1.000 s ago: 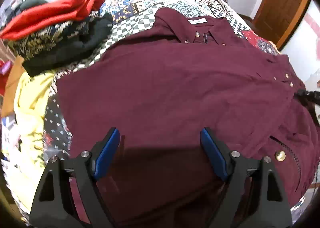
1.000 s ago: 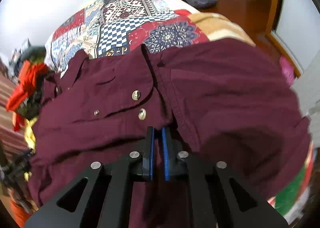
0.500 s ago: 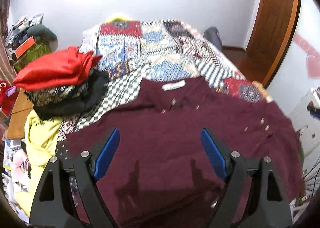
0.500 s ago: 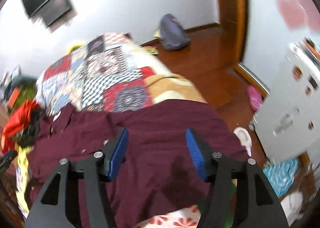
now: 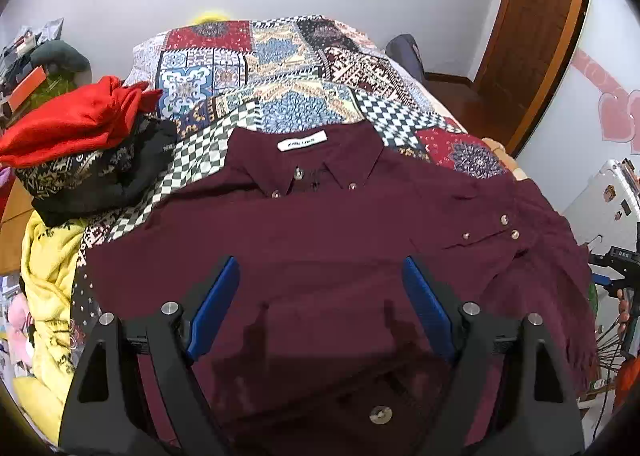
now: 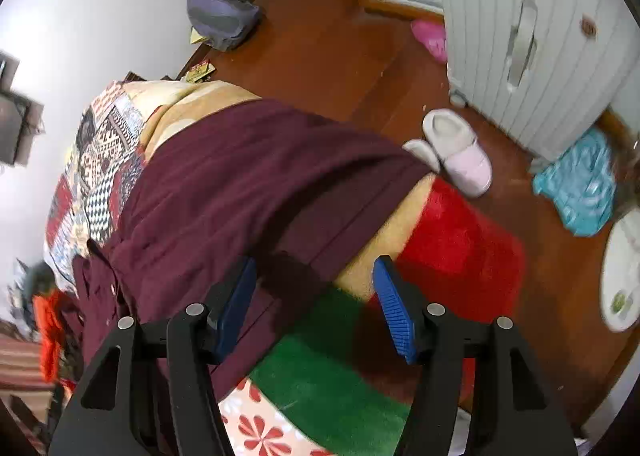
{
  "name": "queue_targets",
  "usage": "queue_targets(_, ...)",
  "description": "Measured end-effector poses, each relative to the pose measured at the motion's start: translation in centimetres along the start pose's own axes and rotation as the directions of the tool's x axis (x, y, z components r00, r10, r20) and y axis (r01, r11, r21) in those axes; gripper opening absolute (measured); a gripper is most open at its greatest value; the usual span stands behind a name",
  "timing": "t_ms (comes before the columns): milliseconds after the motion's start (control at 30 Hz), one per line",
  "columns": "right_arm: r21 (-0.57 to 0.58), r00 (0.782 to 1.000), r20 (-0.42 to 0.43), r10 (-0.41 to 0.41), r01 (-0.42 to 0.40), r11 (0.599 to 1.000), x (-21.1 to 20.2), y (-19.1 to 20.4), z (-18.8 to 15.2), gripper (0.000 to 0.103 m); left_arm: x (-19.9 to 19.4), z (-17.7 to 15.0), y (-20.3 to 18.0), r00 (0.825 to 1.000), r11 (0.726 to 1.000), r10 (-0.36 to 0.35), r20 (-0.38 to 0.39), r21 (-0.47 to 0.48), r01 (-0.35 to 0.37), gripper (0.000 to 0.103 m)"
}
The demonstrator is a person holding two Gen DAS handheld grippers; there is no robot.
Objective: Fold large clothes
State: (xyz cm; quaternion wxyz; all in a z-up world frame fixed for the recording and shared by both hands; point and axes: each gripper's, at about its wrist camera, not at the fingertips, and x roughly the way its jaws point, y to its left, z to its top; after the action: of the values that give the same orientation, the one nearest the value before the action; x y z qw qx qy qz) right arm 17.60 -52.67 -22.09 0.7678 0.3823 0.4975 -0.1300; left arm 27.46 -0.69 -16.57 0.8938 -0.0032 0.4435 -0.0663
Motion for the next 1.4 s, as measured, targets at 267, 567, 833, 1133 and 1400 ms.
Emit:
queue_targets(267, -0.008, 0.997, 0.066, -0.041, 0.042, 0.999, 2.1, 1.4, 1.8, 0.060, 0.4, -0.8, 0.4, 1.000, 1.000, 0.007, -0.022, -0.020, -0.008, 0.083)
queue_targets(567, 0.009, 0.988, 0.130, -0.077, 0.076, 0.997, 2.7, 2.5, 3.1, 0.024, 0.3, -1.1, 0.7, 0.999, 0.999, 0.031, -0.021, -0.010, -0.031, 0.083)
queue_targets(833, -0.086, 0.965, 0.260, -0.048, 0.073, 0.994, -1.9, 6.2, 2.8, 0.011, 0.2, -1.2, 1.6, 0.999, 0.999, 0.030, -0.017, -0.030, -0.030, 0.083)
queue_targets(1133, -0.326, 0.911, 0.376, 0.170, -0.042, 0.944, -8.3, 15.3, 1.1, 0.010, -0.5, -1.4, 1.9, 1.000, 0.999, 0.025, -0.001, -0.030, -0.025, 0.083)
queue_targets(1400, -0.551, 0.913, 0.246, 0.324, -0.144, 0.822, -7.5, 23.1, -4.6, 0.010, -1.5, -1.7, 2.1, 0.999, 0.999, 0.030, 0.023, -0.016, -0.030, 0.083)
